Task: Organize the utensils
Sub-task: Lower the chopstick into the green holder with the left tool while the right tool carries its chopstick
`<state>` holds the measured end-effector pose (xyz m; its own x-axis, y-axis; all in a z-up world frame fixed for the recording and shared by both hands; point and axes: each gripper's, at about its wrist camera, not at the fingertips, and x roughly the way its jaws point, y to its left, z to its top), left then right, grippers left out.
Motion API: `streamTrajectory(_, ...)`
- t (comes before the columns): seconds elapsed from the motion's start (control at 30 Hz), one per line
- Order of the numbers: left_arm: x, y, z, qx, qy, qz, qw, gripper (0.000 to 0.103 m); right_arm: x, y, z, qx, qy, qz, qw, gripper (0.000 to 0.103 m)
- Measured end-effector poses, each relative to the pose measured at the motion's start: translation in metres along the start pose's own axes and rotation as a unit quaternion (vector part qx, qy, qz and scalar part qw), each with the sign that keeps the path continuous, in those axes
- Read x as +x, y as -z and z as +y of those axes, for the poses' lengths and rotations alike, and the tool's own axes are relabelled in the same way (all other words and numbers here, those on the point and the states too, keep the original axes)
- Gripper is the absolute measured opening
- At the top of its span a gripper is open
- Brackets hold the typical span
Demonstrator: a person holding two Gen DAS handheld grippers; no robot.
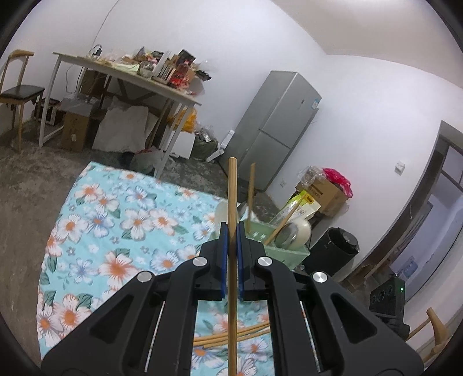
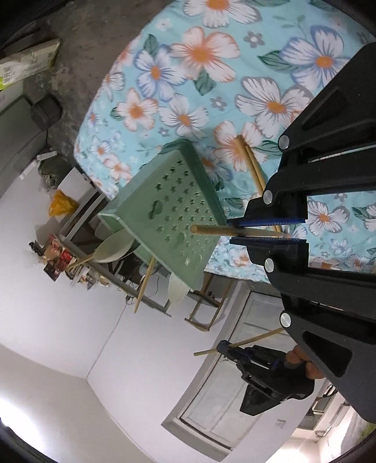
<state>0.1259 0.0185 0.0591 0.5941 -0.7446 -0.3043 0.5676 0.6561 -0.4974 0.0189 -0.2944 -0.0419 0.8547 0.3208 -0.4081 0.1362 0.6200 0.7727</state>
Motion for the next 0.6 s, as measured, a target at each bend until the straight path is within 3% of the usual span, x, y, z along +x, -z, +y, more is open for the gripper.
streamTrajectory(0.37, 0.006, -0.053, -0.055, 0.047, 0.047, -0.054, 0.9963, 0.004, -0.044, -0.021, 0.009, -0.025, -0.03, -0.051, 0.998, 0.007)
streamTrajectory(0.6, 0.031, -0.092, -0.104, 0.082, 0.078, -0.12, 0.9862, 0.004, -0.058, -0.032, 0.01, -0.031, -0.041, -0.072, 0.996, 0.007)
